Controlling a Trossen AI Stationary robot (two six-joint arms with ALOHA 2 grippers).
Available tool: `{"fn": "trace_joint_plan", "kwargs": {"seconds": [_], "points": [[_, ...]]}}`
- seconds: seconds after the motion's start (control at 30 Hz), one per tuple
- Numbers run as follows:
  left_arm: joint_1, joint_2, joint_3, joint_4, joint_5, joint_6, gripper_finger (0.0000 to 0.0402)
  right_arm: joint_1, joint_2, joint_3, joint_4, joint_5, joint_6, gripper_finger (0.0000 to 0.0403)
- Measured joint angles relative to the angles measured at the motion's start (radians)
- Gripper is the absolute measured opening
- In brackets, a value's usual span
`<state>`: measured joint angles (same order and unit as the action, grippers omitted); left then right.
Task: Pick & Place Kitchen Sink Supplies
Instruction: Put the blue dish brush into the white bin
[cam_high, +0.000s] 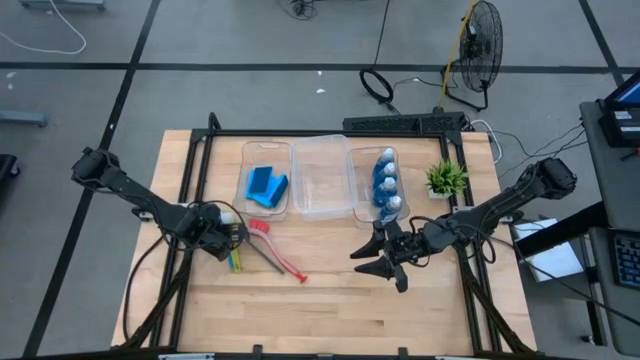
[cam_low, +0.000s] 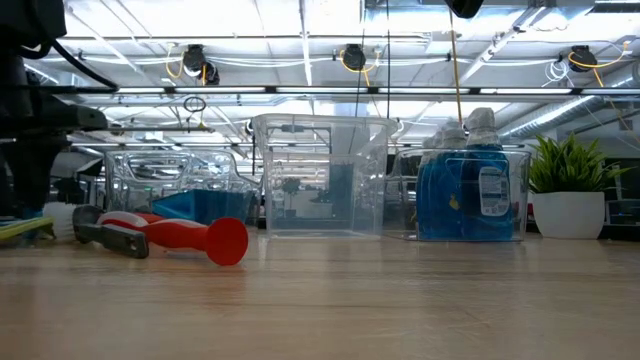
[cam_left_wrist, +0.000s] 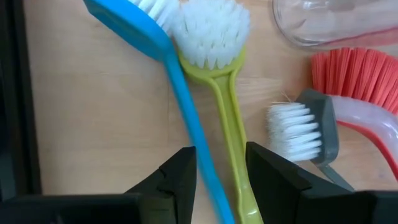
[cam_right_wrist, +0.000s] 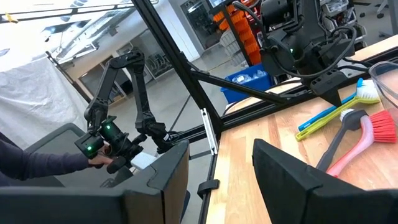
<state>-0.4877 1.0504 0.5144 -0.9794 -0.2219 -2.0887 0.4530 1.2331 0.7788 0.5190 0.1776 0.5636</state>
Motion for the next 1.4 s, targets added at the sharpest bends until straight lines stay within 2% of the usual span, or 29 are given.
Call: {"fn": "trace_joint_plan", "kwargs": {"seconds": [0.73,1.4], "points": [[0.0,-0.044,0.0,0.004,0.012,0.018,0.014,0.0,0.0,0.0,0.0,0.0,0.0,0.0167],[0.005,0.135,0.001,-0.001,-0.019,-0.012,0.014,0.0,0.0,0.0,-0.001,0.0,0.0,0.0167]]}}
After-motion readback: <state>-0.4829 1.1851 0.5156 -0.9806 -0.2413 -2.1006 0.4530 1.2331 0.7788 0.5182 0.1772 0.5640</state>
